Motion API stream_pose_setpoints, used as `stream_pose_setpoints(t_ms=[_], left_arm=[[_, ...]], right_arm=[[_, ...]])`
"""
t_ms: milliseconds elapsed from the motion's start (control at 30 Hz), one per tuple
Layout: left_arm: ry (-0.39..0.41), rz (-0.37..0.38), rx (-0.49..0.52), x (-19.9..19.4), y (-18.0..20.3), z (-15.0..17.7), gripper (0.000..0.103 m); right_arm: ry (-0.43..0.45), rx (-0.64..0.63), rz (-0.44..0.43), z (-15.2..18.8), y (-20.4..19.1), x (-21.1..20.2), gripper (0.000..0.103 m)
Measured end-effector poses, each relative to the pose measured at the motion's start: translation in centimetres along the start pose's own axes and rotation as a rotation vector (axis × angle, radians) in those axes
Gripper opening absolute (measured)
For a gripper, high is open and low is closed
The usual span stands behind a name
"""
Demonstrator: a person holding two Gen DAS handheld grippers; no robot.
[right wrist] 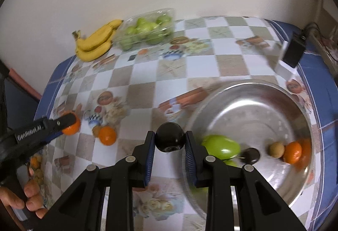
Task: Organize fruits
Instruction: 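Carry the orange and plum over the steel bowl and release both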
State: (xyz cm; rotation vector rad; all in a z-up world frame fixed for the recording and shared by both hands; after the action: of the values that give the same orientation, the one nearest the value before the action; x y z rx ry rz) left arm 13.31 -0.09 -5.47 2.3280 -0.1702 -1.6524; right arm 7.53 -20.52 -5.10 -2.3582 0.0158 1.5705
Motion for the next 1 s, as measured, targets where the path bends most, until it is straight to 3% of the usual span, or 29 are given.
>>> stream_pose_setpoints(t_ms=[500, 1000], left_arm=[[-0.032, -0.041, 0.169, 1.6, 7.3, 3.1, 0.041], [-0.049, 0.033, 0.421, 3.8, 17.7, 7.6, 0.041]], right_arm=[[0.033, 0.141, 0.062, -0.7, 7.6, -1.8, 0.03], [0.035, 0.331, 0.072, -0.3, 15.7, -2.5, 0.03]])
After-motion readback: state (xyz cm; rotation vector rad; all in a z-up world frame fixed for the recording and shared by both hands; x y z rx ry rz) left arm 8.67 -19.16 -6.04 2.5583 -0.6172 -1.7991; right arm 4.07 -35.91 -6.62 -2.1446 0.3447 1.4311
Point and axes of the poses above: each gripper's, at about its wrist camera, not at the fingertips, and x roughly the way its jaws point, y to its right, z to its underside, the point moved 7 cm from there along x, roughly the way its jaws point, and after that the axes turned 5 degrees about -y, right-handed, at the moved point
